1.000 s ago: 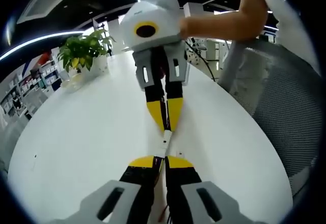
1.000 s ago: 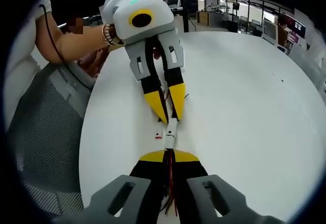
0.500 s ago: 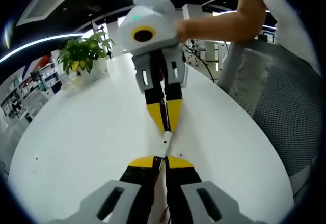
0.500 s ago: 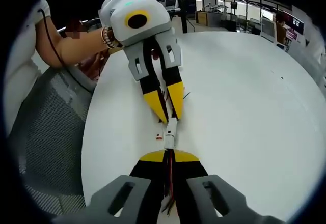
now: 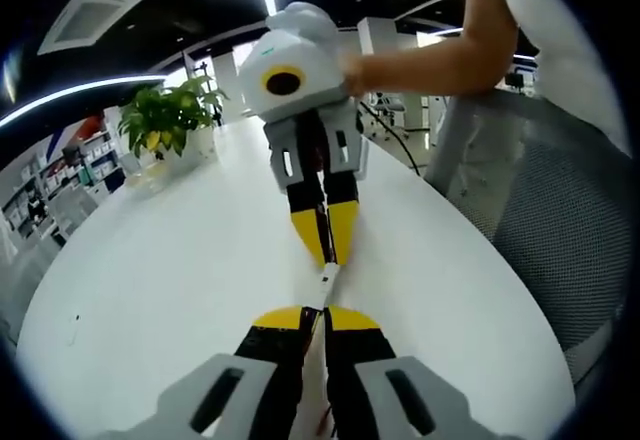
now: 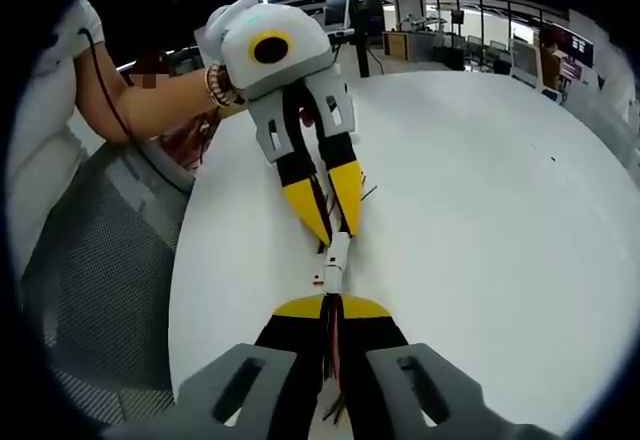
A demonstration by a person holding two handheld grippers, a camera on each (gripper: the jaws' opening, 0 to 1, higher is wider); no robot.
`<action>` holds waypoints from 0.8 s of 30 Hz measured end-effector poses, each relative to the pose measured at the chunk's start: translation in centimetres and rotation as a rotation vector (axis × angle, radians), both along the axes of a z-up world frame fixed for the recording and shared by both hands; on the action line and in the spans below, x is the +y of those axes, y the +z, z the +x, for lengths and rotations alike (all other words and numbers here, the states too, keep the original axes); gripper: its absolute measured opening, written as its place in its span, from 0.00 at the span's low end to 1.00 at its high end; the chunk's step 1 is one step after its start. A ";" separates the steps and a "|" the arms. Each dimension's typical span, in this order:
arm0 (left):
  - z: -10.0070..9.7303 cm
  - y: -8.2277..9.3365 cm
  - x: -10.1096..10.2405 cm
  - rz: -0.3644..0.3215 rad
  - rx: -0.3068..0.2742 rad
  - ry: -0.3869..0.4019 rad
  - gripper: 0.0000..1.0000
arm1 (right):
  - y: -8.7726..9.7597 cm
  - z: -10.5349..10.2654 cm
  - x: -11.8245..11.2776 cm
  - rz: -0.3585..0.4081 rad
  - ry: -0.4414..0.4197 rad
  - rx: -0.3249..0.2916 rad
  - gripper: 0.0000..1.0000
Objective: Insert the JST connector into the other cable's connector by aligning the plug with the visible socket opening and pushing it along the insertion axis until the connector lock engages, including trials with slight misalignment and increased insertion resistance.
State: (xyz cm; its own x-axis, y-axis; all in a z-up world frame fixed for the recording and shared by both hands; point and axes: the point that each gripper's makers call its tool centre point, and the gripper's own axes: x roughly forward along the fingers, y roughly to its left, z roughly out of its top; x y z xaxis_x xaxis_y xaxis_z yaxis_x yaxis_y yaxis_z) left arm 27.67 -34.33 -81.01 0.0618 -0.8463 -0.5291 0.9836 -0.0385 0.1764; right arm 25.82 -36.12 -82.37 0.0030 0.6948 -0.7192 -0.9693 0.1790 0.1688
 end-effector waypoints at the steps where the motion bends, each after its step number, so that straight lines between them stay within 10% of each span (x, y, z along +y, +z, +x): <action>1: 0.0 -0.1 -0.1 0.006 0.000 -0.002 0.00 | -0.1 0.0 0.0 -0.003 0.001 0.000 0.00; 24: -0.3 -1.1 -0.8 0.099 -0.047 -0.043 0.00 | -1.2 0.0 -0.2 -0.059 -0.039 0.059 0.00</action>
